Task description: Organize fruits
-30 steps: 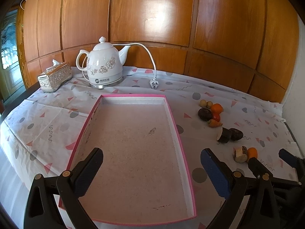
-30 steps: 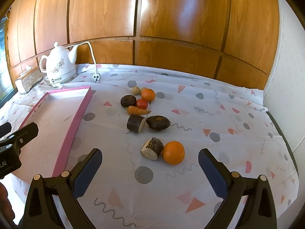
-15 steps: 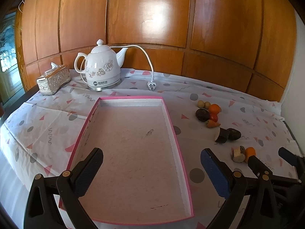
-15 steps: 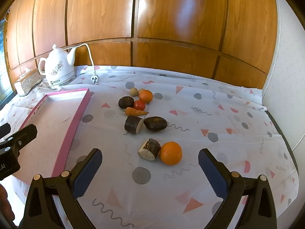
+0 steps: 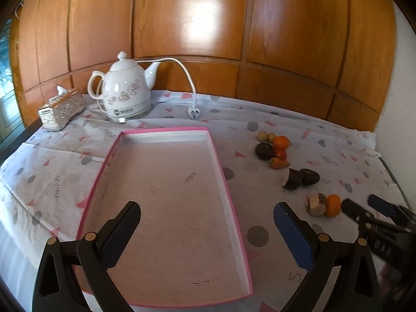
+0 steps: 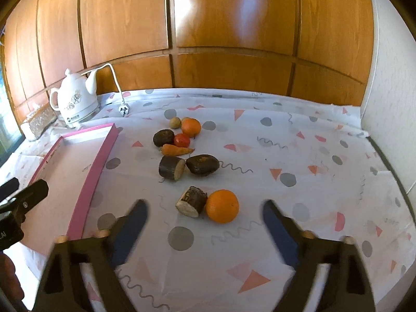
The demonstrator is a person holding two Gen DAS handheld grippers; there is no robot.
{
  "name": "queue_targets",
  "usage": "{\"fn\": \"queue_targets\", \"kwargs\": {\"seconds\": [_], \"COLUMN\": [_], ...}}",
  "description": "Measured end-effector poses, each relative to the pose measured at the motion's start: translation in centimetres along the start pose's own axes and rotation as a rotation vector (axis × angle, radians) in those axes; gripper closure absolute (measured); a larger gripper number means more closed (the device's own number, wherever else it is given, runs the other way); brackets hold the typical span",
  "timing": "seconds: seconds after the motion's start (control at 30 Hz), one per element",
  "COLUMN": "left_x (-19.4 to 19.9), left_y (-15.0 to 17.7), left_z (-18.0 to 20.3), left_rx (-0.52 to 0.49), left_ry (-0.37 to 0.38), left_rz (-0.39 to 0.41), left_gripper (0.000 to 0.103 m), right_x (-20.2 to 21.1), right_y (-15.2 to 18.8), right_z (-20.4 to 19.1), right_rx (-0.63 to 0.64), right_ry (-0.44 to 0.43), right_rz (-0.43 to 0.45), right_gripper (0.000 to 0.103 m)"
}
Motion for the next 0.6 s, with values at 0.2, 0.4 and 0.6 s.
{"fn": "queue_targets", "kwargs": {"seconds": [0.2,0.4,0.6], "left_x": [-0.8,-1.7,-3.1], "left_y": [-0.2,-0.3,-0.3], "left_z": [1.8,4.1,5.8], "left_rx": [-0.06,-0.115,-0.131], "left_ry": [0.052,0.116,0.189], "left_rz": [-0.03,-0.061,-0.121], "left_gripper": [0.001,0.004,0.021], "right_x": [-1.4,-3.1,-4.7], "right_y": [0.7,1.4,1.2], "right_z": [3.4,5.6,4.8], "right_rx": [-0.051,-0.09,-0.046], "right_ry": [-0.038,-0.066,-0.125], "right_rz": [-0.067,-0.125,-0.149], "right_gripper": [0.062,0.065,0.064]}}
Point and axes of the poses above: each gripper's, at about its wrist camera, not at the fingertips, and x roughly against the way its jaws point, z to its right, y to its underside, the point moved 3 cm from there along -x, roughly the way its jaws point
